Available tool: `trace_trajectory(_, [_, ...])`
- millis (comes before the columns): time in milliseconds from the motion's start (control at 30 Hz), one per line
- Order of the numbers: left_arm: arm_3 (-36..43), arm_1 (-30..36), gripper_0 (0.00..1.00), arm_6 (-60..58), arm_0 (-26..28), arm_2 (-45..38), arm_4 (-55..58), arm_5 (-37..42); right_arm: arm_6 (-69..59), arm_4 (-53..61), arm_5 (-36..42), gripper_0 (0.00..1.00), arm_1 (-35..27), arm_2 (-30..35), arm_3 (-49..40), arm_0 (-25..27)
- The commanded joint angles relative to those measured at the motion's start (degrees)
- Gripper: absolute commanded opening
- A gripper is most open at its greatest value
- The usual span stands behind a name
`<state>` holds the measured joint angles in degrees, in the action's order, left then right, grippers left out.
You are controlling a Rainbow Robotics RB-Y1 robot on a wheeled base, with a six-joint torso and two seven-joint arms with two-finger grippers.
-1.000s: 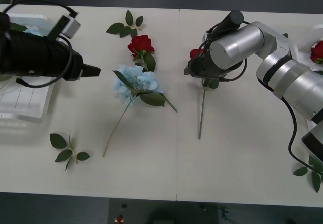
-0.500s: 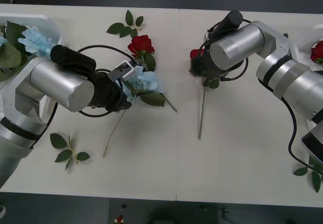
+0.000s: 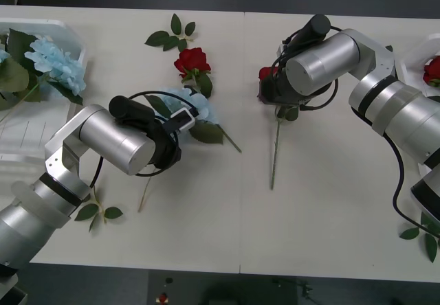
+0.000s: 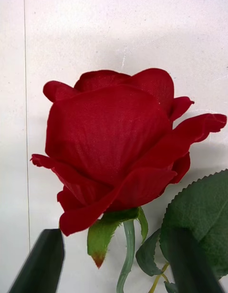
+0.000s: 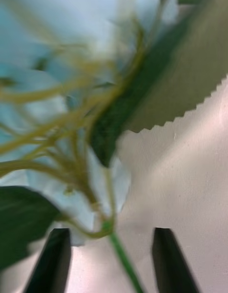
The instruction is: Put the red flowers into the right box and the blue flowers into the left box
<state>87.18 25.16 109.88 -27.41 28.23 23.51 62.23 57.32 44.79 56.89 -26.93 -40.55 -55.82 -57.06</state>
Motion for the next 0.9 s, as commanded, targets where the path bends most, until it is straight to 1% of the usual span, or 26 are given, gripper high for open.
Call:
trace_trajectory(33, [1.33, 0.50, 0.00, -2.22, -0.36, -0.98, 0.75, -0.61, -2.66, -0.50, -2.31, 1.00, 1.09, -2.60, -0.52, -2.27])
trace_trajectory(100, [2.12, 0.77, 0.00, -2.75, -0.18, -2.21, 2.33, -0.61, -2.74, -0.50, -2.84, 1.00, 1.09, -2.95, -0.08, -2.27])
trace_trajectory(300, [7.74, 2.79, 0.00, -3.54, 2.10, -10.56, 11.03, 0.18, -2.83, -2.43, -5.21, 1.00, 3.64, -2.95, 3.44, -2.27])
trace_trajectory(500, [15.04, 4.90, 0.00, -4.59, 3.77, -24.19, 22.02, 7.91, -2.74, -2.69, -7.14, 1.00, 4.61, -2.95, 5.37, -2.27])
trace_trajectory(533, [16.09, 5.16, 0.00, -4.68, 3.77, -27.18, 24.13, 9.84, -2.57, -2.69, -7.14, 0.88, 4.70, -2.95, 5.37, -2.27])
trace_trajectory(567, [16.97, 5.16, 0.00, -4.85, 3.68, -30.16, 26.59, 11.51, -2.74, -2.61, -7.14, 0.25, 4.61, -2.95, 5.37, -2.27])
trace_trajectory(600, [17.23, 5.16, 0.00, -4.94, 3.68, -31.75, 28.35, 12.22, -2.83, -2.52, -7.14, 0.07, 4.61, -2.95, 5.37, -2.27])
trace_trajectory(633, [17.23, 5.51, 0.00, -5.12, 3.59, -34.56, 32.22, 13.01, -2.83, -2.52, -7.14, 0.00, 4.61, -2.95, 5.37, -2.35])
trace_trajectory(700, [16.88, 6.04, 0.00, -5.12, 3.51, -37.99, 36.52, 13.62, -2.83, -2.52, -7.14, 0.00, 4.61, -2.95, 5.37, -2.27])
trace_trajectory(733, [16.44, 6.39, 0.00, -4.85, 3.51, -41.15, 38.46, 13.62, -2.74, -2.52, -7.14, 0.00, 4.61, -2.95, 5.37, -2.27])
trace_trajectory(900, [15.30, 7.10, 0.00, -3.62, 3.95, -52.31, 36.70, 17.75, -2.57, -2.43, -7.14, 0.00, 4.61, -2.95, 5.37, -2.35])
